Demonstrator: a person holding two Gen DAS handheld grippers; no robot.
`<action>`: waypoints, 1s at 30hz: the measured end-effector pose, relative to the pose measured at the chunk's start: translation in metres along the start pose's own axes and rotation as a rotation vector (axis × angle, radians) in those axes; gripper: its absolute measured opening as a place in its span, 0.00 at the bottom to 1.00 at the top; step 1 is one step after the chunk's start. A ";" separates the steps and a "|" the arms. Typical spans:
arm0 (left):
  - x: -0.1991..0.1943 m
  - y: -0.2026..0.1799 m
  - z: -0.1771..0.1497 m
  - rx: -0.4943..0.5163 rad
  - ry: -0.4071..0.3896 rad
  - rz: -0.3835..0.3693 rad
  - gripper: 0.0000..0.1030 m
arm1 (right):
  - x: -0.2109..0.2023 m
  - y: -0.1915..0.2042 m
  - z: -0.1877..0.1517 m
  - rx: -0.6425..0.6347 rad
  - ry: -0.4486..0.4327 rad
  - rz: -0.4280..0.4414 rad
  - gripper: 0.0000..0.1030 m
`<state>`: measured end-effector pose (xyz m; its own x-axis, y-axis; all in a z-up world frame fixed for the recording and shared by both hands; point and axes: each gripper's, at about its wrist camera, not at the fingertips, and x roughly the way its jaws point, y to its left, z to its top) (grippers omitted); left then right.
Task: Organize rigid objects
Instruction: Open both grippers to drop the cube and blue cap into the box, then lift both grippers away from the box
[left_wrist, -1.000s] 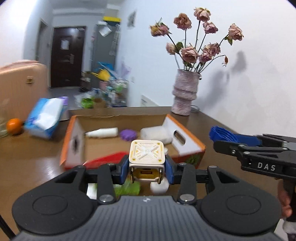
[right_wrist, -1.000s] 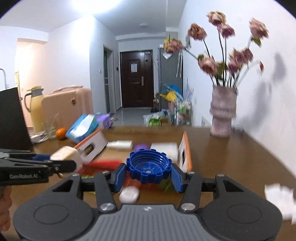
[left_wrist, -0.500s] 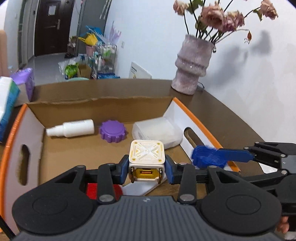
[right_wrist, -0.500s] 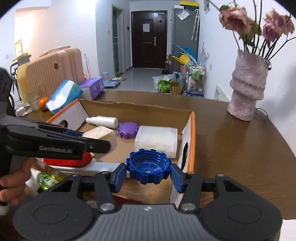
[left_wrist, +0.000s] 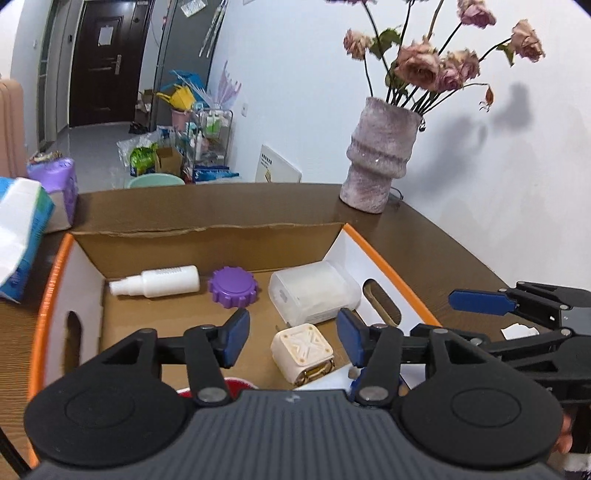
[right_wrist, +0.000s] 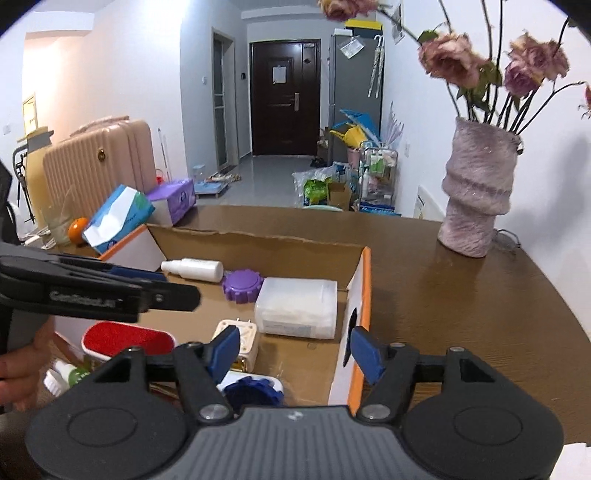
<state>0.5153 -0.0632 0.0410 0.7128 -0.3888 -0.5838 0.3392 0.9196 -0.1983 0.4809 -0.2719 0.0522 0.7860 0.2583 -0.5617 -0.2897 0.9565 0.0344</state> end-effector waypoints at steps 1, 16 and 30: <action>-0.008 -0.002 -0.001 0.009 -0.006 0.004 0.56 | -0.006 0.002 0.001 -0.004 -0.005 -0.001 0.64; -0.172 -0.016 -0.045 0.050 -0.183 0.140 0.77 | -0.124 0.046 -0.002 -0.030 -0.121 0.044 0.71; -0.250 -0.042 -0.148 0.082 -0.418 0.517 0.96 | -0.183 0.088 -0.076 0.044 -0.346 0.081 0.88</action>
<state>0.2323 0.0041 0.0784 0.9684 0.0964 -0.2301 -0.0762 0.9926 0.0949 0.2698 -0.2449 0.0955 0.9019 0.3572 -0.2429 -0.3411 0.9339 0.1069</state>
